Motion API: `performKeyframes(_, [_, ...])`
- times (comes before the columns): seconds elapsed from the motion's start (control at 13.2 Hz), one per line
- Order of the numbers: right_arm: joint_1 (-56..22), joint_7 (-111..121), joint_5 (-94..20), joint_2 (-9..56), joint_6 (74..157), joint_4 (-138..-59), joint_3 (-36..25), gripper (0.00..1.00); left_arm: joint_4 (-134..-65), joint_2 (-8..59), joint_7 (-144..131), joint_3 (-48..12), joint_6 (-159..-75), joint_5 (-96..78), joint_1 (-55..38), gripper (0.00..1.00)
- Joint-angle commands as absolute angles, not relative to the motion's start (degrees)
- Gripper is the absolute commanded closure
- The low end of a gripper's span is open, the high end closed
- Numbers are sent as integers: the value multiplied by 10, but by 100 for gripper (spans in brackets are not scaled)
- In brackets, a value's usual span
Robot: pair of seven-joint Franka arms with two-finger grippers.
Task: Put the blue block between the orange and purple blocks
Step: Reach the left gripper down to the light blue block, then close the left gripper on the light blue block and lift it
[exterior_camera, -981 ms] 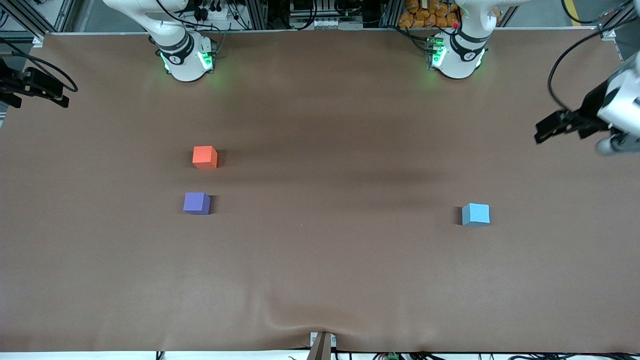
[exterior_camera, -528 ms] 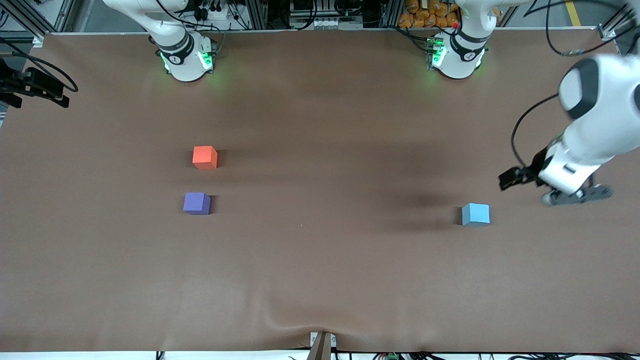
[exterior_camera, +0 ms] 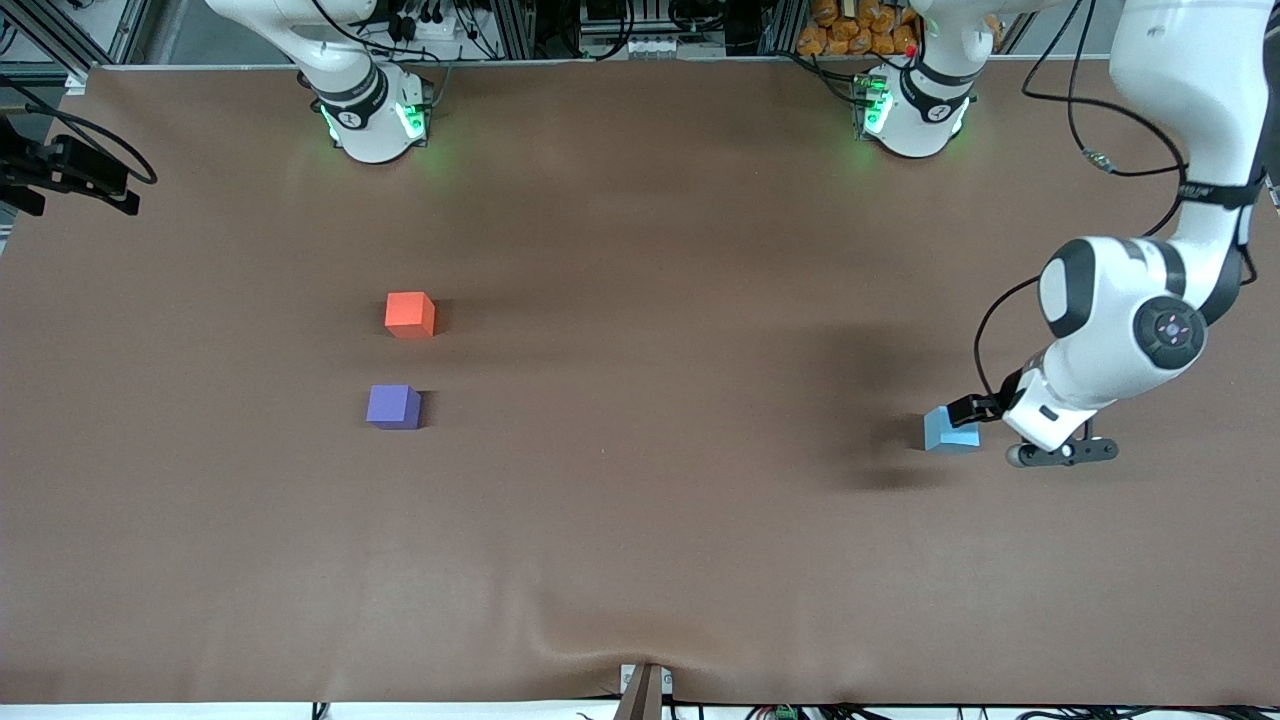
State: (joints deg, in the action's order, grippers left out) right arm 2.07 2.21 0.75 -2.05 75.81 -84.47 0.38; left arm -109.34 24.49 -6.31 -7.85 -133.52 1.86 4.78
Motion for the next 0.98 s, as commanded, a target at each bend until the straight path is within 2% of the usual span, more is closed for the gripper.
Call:
performKeyframes(0.0, [33, 25, 13, -33, 757, -854, 12, 0, -1092, 269, -26, -83, -1362, 30, 71, 0])
performKeyframes(0.91, [33, 25, 13, -27, 755, -853, 13, 0, -1085, 319, -31, -83, -1393, 26, 40, 0])
